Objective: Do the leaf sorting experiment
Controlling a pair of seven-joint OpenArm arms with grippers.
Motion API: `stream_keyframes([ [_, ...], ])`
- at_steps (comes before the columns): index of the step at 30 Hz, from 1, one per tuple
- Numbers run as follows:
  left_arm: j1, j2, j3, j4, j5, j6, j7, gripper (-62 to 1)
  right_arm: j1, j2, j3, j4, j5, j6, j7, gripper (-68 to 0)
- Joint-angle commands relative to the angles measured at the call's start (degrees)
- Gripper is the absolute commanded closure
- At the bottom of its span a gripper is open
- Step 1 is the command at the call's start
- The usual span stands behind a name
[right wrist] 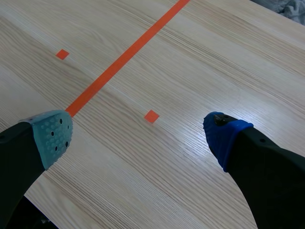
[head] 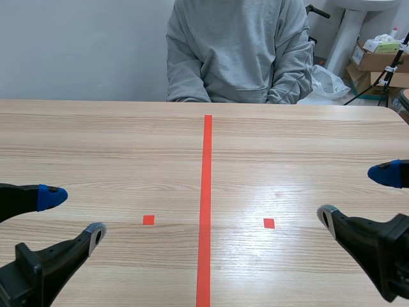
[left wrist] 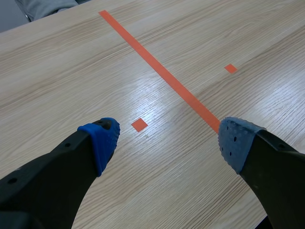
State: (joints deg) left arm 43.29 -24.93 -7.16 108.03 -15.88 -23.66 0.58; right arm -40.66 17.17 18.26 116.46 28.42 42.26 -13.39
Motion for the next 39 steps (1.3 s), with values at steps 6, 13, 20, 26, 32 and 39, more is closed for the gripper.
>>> stream_keyframes([
  [6, -0.31, 0.11, 0.04, 1.07, -0.61, -0.09, -0.94, -45.4, -0.48, 1.38, -0.26, 0.15, 2.05, 0.46, -1.53, -56.0],
  [13, -0.28, 0.11, 0.04, 1.07, -0.57, -0.31, -0.59, -45.4, -5.42, 2.86, 1.22, 0.15, 1.70, 0.46, -1.18, -56.0],
  [20, -0.31, 0.13, 0.04, 1.07, -0.42, -0.28, -0.61, -45.4, -5.18, 2.99, 1.53, 0.15, 0.11, 0.46, 2.38, -56.0],
  [26, -0.31, 0.13, 0.04, 1.07, -0.42, -0.26, -0.61, -45.4, -4.24, 2.99, 1.51, 0.15, 0.11, 0.46, 2.38, -56.0],
  [32, -0.31, 0.13, 0.04, 1.07, -0.39, -0.26, -0.61, -45.4, -4.24, 2.97, 1.51, 0.15, 0.11, 0.46, 2.32, -56.0],
  [39, -0.33, 0.13, 0.04, 1.07, -0.39, -0.09, -0.61, -45.4, -4.24, 2.97, 1.51, 0.15, 0.11, 0.46, 2.16, -56.0],
])
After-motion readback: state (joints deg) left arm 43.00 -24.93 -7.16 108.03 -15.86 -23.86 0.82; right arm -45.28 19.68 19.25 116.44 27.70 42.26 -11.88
